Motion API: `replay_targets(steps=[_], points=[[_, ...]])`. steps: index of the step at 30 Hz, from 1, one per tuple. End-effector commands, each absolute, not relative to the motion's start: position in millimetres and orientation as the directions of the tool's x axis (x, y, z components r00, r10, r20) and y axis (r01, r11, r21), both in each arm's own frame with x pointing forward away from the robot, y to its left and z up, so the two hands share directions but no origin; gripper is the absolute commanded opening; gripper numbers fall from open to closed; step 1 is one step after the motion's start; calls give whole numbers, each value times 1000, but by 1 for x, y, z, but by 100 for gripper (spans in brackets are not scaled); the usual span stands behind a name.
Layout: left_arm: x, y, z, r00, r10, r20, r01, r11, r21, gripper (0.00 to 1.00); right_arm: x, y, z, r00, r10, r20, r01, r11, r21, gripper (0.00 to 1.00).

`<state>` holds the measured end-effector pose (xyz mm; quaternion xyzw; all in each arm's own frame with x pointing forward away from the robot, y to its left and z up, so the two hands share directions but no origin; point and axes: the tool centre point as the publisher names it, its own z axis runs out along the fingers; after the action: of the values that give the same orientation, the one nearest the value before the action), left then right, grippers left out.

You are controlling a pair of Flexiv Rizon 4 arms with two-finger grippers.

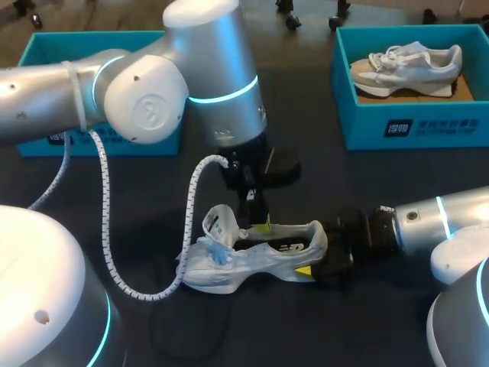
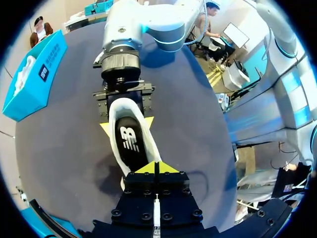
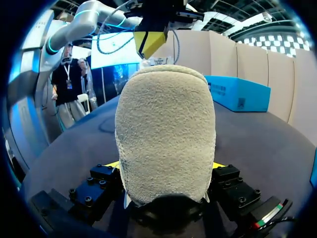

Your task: Take the shoe out of the shoebox, open the shoe tongue, remove and reinsert the insole, then place the shoe into the shoebox

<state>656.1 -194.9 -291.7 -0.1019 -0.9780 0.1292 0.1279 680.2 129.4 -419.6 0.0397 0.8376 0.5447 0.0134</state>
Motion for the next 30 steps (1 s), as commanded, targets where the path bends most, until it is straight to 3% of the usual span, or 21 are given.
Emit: replay_targets(steps=[1,30], points=[[656,-196,-292,-946,233,224,168,946,-276,0,681,131,-421,-996,83,20,52,406,913,0],[664,-222,-337,-965,248,80,218,936,-275,0,681,131,-421,-996,83,20,52,406,913,0]])
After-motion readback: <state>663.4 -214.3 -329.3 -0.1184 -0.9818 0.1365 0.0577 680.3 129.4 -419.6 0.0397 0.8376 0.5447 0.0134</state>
